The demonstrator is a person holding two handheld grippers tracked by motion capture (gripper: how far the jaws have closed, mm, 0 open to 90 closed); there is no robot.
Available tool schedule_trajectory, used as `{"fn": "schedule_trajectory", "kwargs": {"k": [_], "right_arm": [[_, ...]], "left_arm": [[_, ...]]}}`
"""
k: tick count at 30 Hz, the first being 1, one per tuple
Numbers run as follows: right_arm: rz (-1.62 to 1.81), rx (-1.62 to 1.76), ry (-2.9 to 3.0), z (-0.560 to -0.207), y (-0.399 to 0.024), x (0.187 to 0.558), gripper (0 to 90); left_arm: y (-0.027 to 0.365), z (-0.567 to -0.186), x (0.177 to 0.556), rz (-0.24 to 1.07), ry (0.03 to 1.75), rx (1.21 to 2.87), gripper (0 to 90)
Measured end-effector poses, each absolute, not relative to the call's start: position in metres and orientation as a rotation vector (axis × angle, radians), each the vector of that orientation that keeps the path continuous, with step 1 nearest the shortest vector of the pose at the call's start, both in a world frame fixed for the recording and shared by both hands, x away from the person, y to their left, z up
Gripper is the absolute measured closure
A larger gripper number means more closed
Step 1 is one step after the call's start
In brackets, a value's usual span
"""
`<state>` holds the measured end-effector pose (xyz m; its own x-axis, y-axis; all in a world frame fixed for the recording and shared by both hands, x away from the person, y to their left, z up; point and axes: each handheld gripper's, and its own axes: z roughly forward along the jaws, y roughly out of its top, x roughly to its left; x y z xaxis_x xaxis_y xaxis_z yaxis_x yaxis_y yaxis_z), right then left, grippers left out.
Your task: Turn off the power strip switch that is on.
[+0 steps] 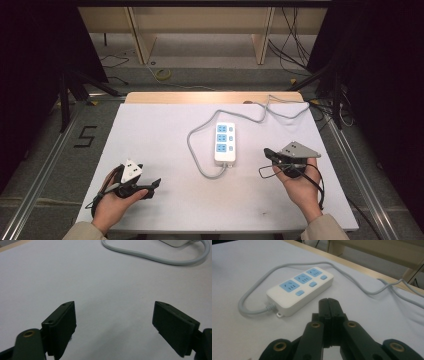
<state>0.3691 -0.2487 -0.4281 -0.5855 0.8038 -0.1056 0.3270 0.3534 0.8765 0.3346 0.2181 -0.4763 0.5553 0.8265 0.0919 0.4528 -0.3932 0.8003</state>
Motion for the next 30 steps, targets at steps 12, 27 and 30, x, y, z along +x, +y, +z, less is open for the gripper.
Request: {"fn": "schedule_trajectory", "kwargs": {"k": [12,27,30], "right_arm": [[1.179,0.977,2.094,-0.425,-0.246,0.374,90.0],[1.181,0.962,2.104,-0.422,-0.239,0.381,90.0],[1.179,0.965,2.105,-0.421,-0.238,0.382,90.0]], "left_arm": [[0.218,-0.476,0.335,0.635,1.026,2.038,19.1],[0.218,-0.477,0.335,0.636,1.025,2.037,19.1],[0.218,-0.477,0.335,0.635,1.025,2.038,19.1]]}}
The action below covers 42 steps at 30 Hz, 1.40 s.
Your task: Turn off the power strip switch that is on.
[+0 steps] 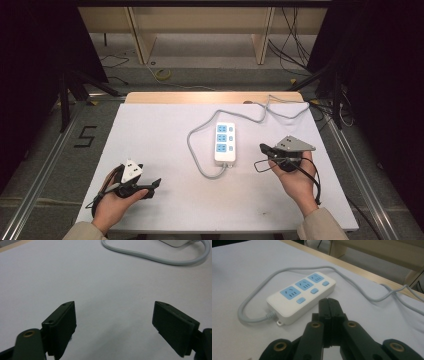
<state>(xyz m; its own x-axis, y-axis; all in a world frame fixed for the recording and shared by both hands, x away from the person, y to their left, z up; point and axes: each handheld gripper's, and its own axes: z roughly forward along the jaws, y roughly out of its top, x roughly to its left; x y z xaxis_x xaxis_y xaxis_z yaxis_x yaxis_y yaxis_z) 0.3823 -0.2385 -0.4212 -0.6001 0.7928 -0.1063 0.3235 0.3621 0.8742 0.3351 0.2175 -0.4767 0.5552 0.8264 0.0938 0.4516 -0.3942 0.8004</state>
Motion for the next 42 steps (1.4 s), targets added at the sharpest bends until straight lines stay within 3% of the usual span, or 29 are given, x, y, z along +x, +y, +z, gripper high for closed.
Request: {"fn": "schedule_trajectory", "kwargs": {"k": [42], "right_arm": [[1.180,0.952,2.155,-0.421,-0.220,0.403,90.0]], "left_arm": [[0.215,-0.477,0.336,0.634,1.023,2.040,19.5]]}}
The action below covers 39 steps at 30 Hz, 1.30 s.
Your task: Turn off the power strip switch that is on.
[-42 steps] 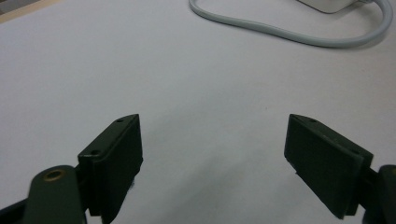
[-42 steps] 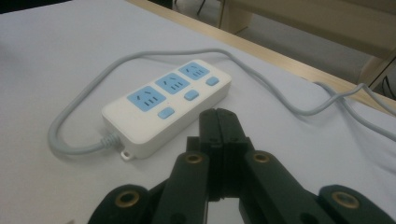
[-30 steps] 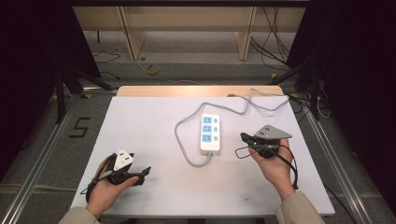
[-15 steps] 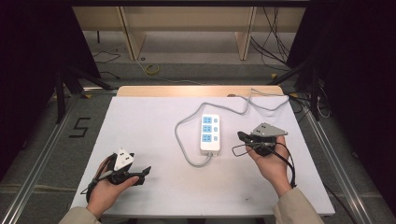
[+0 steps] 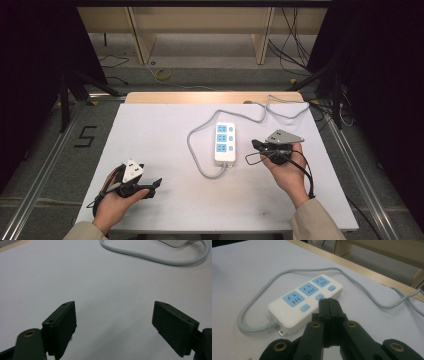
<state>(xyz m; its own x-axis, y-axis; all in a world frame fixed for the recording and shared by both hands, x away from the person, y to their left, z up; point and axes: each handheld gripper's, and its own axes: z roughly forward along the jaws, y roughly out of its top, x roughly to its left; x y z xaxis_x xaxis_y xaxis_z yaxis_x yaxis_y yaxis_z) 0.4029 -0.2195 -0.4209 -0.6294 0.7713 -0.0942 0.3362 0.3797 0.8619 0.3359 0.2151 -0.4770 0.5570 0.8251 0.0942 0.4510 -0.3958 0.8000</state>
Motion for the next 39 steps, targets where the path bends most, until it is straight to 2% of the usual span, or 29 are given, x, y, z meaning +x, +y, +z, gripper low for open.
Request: {"fn": "schedule_trajectory", "kwargs": {"k": [39], "right_arm": [[1.107,0.979,2.281,-0.402,-0.187,0.429,90.0]], "left_arm": [[0.215,-0.477,0.335,0.638,1.024,2.035,19.4]]}}
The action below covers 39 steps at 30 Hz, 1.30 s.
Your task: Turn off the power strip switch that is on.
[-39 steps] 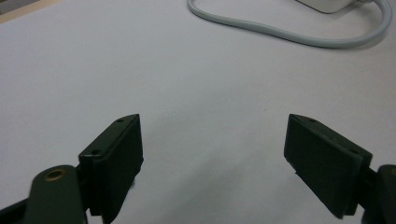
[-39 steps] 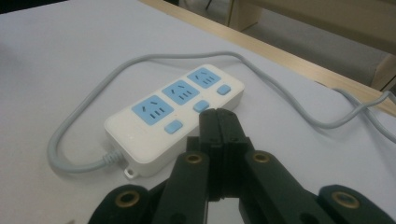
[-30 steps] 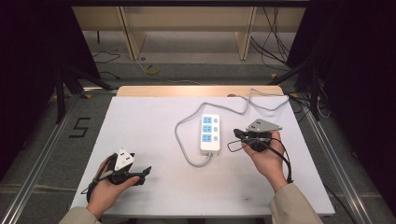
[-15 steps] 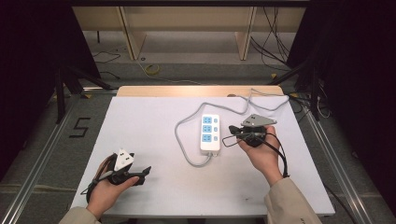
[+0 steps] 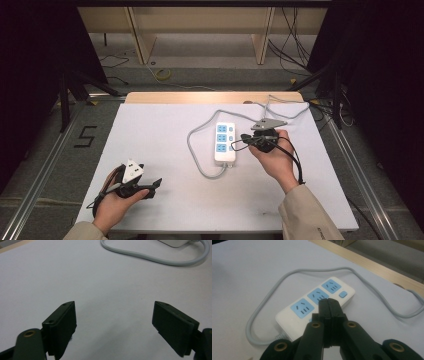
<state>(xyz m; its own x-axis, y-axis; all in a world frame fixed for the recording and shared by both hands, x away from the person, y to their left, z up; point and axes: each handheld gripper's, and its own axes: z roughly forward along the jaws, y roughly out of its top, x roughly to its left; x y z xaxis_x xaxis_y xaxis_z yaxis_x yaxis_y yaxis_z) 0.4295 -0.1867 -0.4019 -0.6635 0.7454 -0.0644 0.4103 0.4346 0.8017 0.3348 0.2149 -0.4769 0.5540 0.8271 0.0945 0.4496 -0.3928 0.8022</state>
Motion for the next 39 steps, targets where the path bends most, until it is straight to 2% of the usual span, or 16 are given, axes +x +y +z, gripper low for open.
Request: {"fn": "schedule_trajectory", "kwargs": {"k": [39], "right_arm": [[1.027,0.998,2.389,-0.392,-0.165,0.450,90.0]], "left_arm": [[0.214,-0.477,0.335,0.640,1.015,2.046,19.4]]}}
